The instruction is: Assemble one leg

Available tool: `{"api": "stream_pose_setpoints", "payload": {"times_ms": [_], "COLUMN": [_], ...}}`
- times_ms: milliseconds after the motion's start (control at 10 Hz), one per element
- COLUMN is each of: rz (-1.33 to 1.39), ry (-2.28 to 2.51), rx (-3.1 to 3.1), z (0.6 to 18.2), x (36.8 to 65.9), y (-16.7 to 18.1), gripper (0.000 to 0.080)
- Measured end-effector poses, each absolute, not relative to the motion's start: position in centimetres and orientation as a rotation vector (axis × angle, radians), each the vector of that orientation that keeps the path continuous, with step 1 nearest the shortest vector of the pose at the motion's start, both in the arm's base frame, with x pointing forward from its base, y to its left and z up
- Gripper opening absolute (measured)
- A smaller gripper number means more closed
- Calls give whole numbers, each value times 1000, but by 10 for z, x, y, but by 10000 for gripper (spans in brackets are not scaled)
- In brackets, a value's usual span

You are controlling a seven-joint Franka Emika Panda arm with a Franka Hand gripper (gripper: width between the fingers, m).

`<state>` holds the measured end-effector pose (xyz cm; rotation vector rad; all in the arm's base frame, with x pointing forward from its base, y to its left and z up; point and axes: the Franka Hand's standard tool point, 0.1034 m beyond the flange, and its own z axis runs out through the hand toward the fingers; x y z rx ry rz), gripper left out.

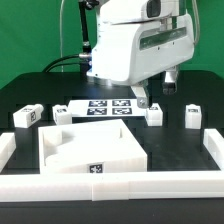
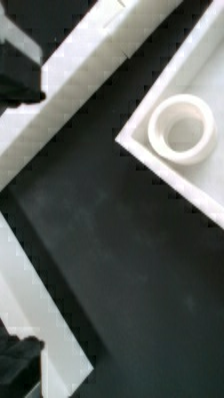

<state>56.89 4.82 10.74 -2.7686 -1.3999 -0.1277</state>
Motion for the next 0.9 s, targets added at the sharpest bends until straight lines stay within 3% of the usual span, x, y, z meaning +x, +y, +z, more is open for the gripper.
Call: {"api": "stream_pose_setpoints", "payload": {"times_ms": [900], "rz": [-149], "ry": [-1440], "rx": [-2748], "z": [106], "x": [568], "y": [46], "gripper": [650]}}
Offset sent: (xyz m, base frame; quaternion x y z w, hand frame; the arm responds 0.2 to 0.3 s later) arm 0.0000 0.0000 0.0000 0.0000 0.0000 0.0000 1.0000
